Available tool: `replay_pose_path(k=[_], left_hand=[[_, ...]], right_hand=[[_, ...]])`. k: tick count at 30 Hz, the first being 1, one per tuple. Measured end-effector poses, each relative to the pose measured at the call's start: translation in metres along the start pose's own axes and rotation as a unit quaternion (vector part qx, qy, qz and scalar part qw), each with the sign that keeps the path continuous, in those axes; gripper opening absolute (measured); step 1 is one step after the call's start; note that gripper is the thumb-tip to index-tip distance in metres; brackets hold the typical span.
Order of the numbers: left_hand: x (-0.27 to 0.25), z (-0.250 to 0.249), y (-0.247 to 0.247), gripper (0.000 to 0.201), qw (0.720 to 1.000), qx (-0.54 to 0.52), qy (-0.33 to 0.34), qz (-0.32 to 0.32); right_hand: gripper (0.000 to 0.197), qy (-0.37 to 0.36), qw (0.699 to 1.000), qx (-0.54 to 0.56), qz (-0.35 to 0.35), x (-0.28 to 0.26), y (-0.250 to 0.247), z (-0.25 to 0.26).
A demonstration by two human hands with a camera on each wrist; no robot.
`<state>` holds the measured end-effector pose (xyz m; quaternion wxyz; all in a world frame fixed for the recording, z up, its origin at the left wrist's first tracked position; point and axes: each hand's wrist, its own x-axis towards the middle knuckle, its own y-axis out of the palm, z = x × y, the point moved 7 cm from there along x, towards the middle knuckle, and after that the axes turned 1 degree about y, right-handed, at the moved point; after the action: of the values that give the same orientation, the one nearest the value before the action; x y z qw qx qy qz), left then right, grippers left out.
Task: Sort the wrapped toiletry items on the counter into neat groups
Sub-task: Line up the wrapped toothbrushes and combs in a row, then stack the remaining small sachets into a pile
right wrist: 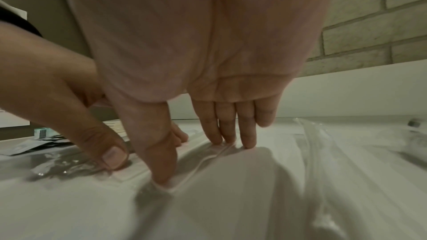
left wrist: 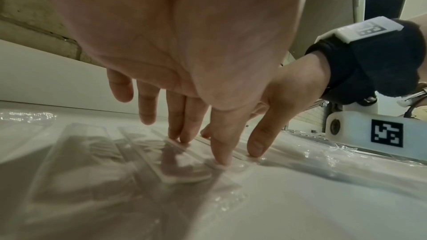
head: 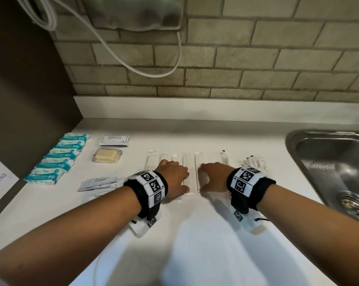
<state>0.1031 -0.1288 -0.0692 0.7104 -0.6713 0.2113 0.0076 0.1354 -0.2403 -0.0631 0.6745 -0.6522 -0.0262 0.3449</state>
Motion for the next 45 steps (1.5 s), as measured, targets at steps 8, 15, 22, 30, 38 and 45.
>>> replay_pose_path(k=[8,15,22,30,38,45], left_hand=[[-0.002,-0.003,-0.001,0.039,1.0,-0.008,0.003,0.009],[-0.025,0.022,-0.024,0.048,0.992,-0.106,-0.043,-0.051],[-0.107,0.132,-0.035,0.032,0.963,-0.191,-0.162,-0.097],[-0.157,0.224,0.011,0.037,0.957,-0.184,-0.221,-0.016],[-0.131,0.23,0.037,0.043,0.971,-0.19,-0.141,-0.025],[-0.127,0.245,0.032,0.021,0.951,-0.276,-0.123,-0.069]], right_hand=[[0.037,0.005,1.0,0.014,0.006,-0.003,-0.002,0.003],[0.056,-0.032,0.999,0.009,-0.029,-0.004,-0.028,0.032],[0.054,-0.133,0.991,-0.011,-0.007,0.003,-0.022,0.121],[0.06,-0.151,0.987,0.03,-0.055,0.042,-0.008,0.221],[0.051,-0.063,0.997,-0.015,-0.035,0.064,-0.002,0.251],[0.046,-0.012,0.998,0.056,-0.01,0.073,-0.001,0.239]])
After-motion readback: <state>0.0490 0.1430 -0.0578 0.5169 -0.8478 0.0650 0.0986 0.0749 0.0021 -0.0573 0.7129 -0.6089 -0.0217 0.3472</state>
